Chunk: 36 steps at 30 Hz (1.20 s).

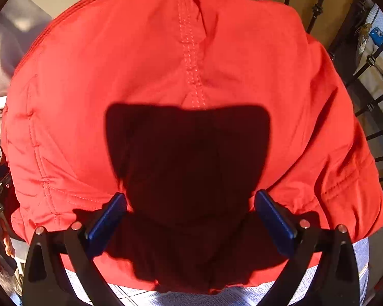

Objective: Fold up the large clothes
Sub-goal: 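Press both grippers down on the red jacket bundle to flatten it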

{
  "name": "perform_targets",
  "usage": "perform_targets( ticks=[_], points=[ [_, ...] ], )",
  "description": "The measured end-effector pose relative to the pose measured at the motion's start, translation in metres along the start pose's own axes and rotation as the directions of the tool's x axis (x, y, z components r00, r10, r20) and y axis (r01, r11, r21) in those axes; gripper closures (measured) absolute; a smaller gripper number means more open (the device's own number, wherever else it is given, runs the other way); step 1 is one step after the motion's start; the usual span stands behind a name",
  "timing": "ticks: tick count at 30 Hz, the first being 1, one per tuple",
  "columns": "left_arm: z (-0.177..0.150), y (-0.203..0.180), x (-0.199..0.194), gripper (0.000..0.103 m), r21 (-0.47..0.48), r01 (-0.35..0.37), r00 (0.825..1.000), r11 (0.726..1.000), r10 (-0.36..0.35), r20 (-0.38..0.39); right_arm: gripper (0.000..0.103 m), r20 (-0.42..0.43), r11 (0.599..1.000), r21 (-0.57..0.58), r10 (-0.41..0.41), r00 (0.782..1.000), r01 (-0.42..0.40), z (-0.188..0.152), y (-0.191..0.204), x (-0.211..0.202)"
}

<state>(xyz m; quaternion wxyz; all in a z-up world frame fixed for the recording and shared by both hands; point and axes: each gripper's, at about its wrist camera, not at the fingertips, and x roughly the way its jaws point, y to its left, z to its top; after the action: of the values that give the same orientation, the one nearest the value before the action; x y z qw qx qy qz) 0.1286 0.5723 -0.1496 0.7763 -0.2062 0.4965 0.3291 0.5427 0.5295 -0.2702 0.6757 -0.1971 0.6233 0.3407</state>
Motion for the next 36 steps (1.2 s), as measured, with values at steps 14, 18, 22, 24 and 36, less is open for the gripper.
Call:
perform_targets(
  ticks=[14, 18, 22, 24, 36],
  points=[
    [0.004, -0.007, 0.005, 0.004, 0.027, 0.001, 0.999, 1.0, 0.0, -0.036, 0.004, -0.12, 0.994, 0.036, -0.096, 0.988, 0.101, 0.021, 0.021, 0.026],
    [0.007, -0.006, 0.016, 0.004, 0.028, 0.032, 0.997, 0.999, -0.03, -0.073, 0.004, -0.171, 0.991, 0.043, -0.121, 0.978, 0.13, 0.033, 0.025, 0.037],
    [0.01, -0.006, 0.027, 0.004, 0.036, 0.052, 0.995, 0.998, -0.049, -0.088, 0.003, -0.185, 0.988, 0.048, -0.134, 0.973, 0.145, 0.042, 0.026, 0.048],
    [0.011, -0.007, 0.03, 0.004, 0.045, 0.051, 0.995, 0.998, -0.047, -0.091, 0.003, -0.183, 0.986, 0.05, -0.147, 0.972, 0.159, 0.045, 0.029, 0.052],
    [0.014, -0.014, -0.071, 0.004, 0.036, -0.03, 0.999, 0.999, 0.029, 0.043, 0.005, 0.01, 0.993, 0.11, -0.043, 0.999, 0.041, 0.04, 0.058, -0.036]
  ],
)
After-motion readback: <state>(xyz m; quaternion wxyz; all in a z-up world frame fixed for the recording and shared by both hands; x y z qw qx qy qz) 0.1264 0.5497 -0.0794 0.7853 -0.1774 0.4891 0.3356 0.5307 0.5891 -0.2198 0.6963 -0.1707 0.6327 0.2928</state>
